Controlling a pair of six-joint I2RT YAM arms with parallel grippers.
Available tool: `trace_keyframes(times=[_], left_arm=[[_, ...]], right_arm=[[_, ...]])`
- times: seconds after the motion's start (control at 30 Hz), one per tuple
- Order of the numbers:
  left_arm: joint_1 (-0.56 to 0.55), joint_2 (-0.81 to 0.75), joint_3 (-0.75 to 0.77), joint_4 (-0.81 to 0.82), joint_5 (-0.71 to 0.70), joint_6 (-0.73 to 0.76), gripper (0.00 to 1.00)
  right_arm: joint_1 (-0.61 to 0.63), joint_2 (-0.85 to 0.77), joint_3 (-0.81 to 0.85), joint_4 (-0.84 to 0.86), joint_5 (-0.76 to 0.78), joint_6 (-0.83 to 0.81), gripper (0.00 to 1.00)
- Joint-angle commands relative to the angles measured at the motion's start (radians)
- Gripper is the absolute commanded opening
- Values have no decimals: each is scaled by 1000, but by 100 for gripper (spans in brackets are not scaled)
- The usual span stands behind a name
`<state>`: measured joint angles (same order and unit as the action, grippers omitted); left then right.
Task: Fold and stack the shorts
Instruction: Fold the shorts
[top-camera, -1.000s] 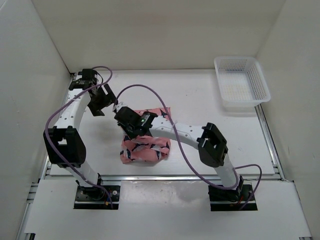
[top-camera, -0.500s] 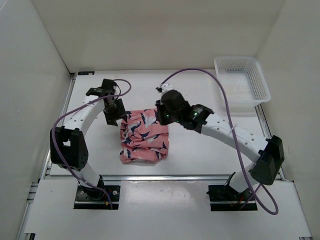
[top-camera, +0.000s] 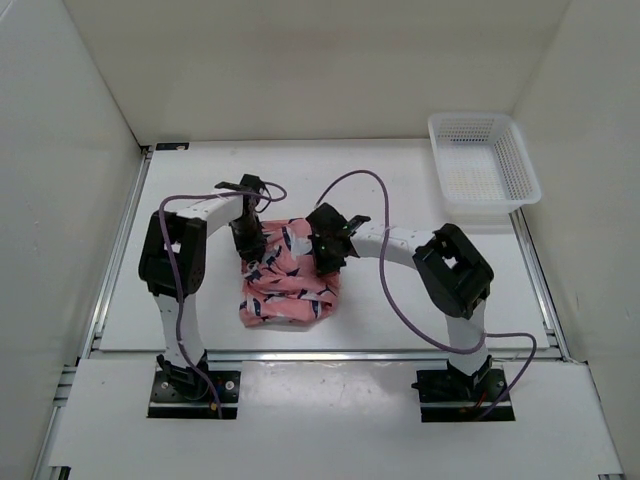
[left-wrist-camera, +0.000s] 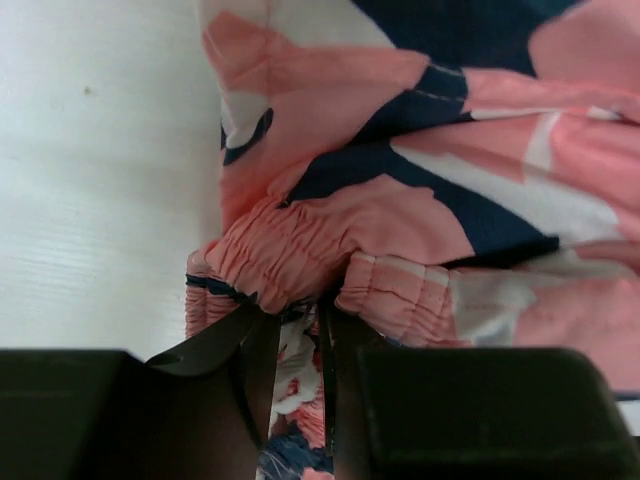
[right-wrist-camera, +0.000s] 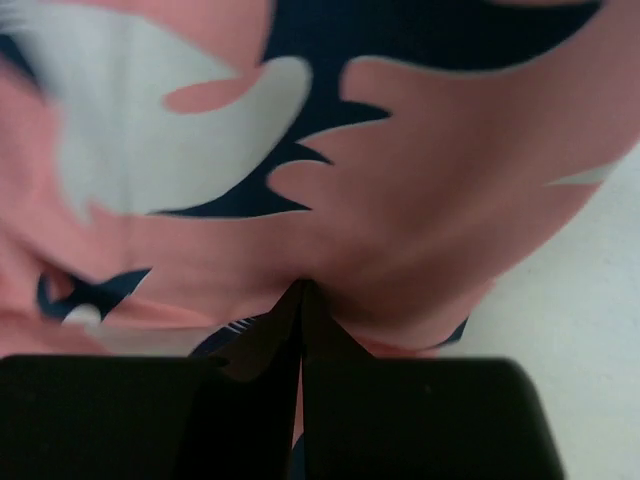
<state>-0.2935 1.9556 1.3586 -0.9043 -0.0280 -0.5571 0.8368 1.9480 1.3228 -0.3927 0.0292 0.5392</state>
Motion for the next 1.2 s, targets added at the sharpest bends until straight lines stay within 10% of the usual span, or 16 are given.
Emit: trace_keyframes(times=[0.0, 0.4, 0.5, 0.53, 0.57, 0.6, 0.83, 1.17], left_arm=[[-18, 20, 66, 24, -49, 8, 32], [-81, 311, 601, -157, -30, 48, 47], [-93, 286, 752, -225, -70, 57, 67], [-93, 261, 781, -244, -70, 57, 78], [-93, 237, 790, -245, -79, 57, 99], [-93, 176, 790, -258, -79, 57, 100], [-93, -183, 716, -291, -128, 37, 100], [-84, -817, 64, -107, -193, -82, 100]], right_arm=[[-31, 35, 56, -23, 50, 57, 1], [-162, 146, 312, -261, 262, 84, 15], [-173, 36, 312, -236, 252, 7, 49], [-173, 4, 312, -236, 252, -13, 82], [-162, -59, 332, -236, 252, -31, 93], [-162, -92, 332, -247, 252, -57, 100], [-200, -382, 228, -302, 409, -62, 100], [-422, -770, -178, -397, 503, -4, 98]])
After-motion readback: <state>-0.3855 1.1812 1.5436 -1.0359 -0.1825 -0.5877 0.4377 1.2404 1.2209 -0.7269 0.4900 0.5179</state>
